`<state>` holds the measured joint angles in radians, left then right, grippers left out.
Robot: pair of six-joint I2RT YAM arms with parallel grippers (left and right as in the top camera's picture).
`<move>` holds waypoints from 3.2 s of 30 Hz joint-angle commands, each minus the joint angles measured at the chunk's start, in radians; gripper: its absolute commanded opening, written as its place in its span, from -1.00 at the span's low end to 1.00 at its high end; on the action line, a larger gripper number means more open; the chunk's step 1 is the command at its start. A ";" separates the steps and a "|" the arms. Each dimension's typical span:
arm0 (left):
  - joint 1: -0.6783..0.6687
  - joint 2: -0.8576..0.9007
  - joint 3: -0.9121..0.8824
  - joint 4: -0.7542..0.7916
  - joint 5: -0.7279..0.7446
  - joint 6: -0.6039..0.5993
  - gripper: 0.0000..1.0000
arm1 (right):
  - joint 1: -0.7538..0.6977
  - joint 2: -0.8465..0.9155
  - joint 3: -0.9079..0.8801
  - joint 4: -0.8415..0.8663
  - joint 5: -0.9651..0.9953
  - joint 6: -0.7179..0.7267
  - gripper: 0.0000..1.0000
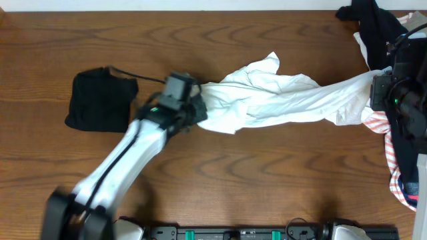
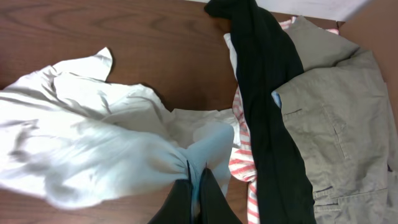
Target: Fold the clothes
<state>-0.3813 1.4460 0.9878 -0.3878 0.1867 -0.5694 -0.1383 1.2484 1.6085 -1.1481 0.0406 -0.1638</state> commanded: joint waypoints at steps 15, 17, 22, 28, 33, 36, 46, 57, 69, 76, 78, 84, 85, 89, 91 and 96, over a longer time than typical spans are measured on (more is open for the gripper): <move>0.293 -0.478 0.019 0.065 -0.099 0.102 -0.88 | -0.006 0.000 0.014 0.003 0.024 0.018 -0.98; 0.338 -0.489 0.038 0.081 -0.097 0.101 -0.88 | -0.006 0.000 0.014 0.003 0.034 0.019 -0.97; 0.388 -0.494 0.105 0.119 -0.033 0.101 -0.88 | -0.006 0.000 0.014 0.004 0.035 0.022 -0.97; 0.388 -0.494 0.163 0.148 -0.014 0.101 -0.88 | -0.006 0.000 0.014 0.003 0.035 0.022 -0.97; 0.388 -0.497 0.180 0.151 0.035 0.090 -0.88 | -0.006 0.000 0.014 0.005 0.039 0.022 -0.97; 0.388 -0.500 0.194 0.150 0.074 0.091 -0.88 | -0.005 -0.001 0.015 0.014 0.037 0.036 -0.97; 0.388 -0.533 0.346 -0.047 0.142 0.209 -0.88 | -0.006 -0.130 0.042 0.052 -0.020 0.055 -0.98; 0.388 -0.247 0.348 -0.050 0.052 0.222 -0.88 | -0.006 0.072 0.047 0.119 0.019 0.055 -0.97; 0.387 0.321 0.433 0.614 0.184 0.193 -0.88 | -0.006 0.544 0.079 0.637 -0.011 0.138 -0.98; 0.387 0.339 0.830 0.560 0.212 0.275 -0.88 | -0.009 0.521 0.383 0.658 0.016 0.187 -0.98; 0.388 0.338 0.956 0.448 0.214 0.320 -0.88 | -0.016 0.520 0.484 0.590 0.015 0.185 -0.98; 0.388 0.316 1.091 0.097 0.222 0.360 -0.88 | -0.022 0.520 0.584 0.336 0.017 0.135 -0.98; 0.388 0.311 1.091 0.030 0.224 0.360 -0.88 | -0.022 0.520 0.584 0.284 0.023 0.128 -0.97; 0.388 0.312 1.091 -0.320 0.225 0.365 -0.88 | -0.023 0.521 0.567 0.042 0.101 0.125 -0.98; 0.388 0.318 1.082 -0.478 0.224 0.399 -0.88 | -0.023 0.521 0.556 -0.062 0.117 0.125 -0.97; 0.388 0.327 1.022 -0.739 0.214 0.478 -0.88 | -0.025 0.521 0.517 -0.267 0.117 0.125 -0.98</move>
<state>-0.0002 1.7782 2.0296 -1.0752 0.4107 -0.1627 -0.1532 1.7794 2.1368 -1.3674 0.1200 -0.0277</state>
